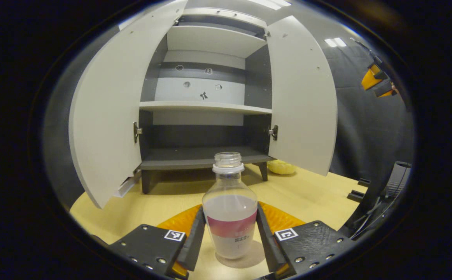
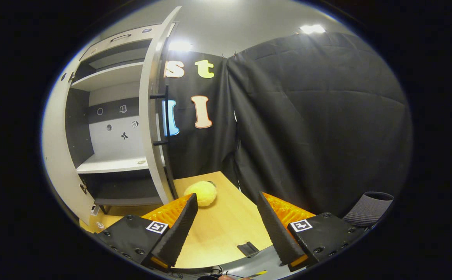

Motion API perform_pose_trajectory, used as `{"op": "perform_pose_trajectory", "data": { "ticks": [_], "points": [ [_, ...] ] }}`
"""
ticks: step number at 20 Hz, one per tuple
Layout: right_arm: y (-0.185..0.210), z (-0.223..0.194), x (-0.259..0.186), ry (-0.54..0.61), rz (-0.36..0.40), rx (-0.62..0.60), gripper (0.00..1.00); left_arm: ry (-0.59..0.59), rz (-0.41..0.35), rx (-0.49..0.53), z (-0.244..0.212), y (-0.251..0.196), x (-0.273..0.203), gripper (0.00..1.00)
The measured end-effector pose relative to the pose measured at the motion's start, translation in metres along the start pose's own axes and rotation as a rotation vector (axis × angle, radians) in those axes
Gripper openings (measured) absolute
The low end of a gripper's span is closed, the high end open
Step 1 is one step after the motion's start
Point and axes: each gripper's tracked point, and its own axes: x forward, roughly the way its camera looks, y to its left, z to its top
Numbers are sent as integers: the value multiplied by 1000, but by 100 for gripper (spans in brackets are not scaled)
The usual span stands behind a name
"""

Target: Grasp the bottle in the cabinet with the left hand and place it on the coaster, then close the right door with the right hand and the left door with the left hand.

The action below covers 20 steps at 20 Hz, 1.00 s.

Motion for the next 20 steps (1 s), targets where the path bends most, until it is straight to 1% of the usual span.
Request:
{"op": "perform_pose_trajectory", "data": {
  "ticks": [2, 3, 5, 8, 9, 11, 12, 13, 14, 15, 17, 18, 19, 20],
  "points": [
    [2, -7, -1, 25, 8, 5, 98, 8, 0, 13, -7, -3, 5, 69],
    [2, -9, -2, 33, 9, 8, 98, 16, -1, 1, -12, -4, 8, 69],
    [-3, -9, -4, 33, -4, -3, 98, 18, 6, -13, -19, -6, 9, 69],
    [-11, -16, -5, 52, -20, -1, 98, 15, 3, 10, -21, -14, 8, 69],
    [-13, -17, -4, 59, -25, 11, 98, 16, 1, 20, -22, -16, 7, 76],
    [-14, -16, -3, 57, -29, 20, 98, 29, -13, 34, -24, -21, 4, 63],
    [-14, -16, -2, 52, -29, 13, 98, 37, -20, 35, -26, -23, 2, 77],
    [-14, -16, 0, 51, -27, 4, 98, 42, -21, 39, -26, -23, -1, 77],
    [-14, -18, 1, 54, -25, -1, 98, 48, -21, 40, -25, -22, -4, 71],
    [-13, -20, 3, 57, -23, -2, 98, 51, -19, 39, -26, -22, -4, 71],
    [-11, -20, 2, 53, -17, 0, 98, 56, -24, 37, -21, -24, -6, 100],
    [-11, -21, 2, 51, -18, -9, 98, 57, -27, 37, -16, -25, -8, 94],
    [-11, -22, 3, 49, -19, -18, 98, 55, -22, 39, -11, -24, -10, 94],
    [-12, -22, 5, 49, -20, -19, 98, 49, -14, 41, -3, -22, -13, 100]
  ]
}}
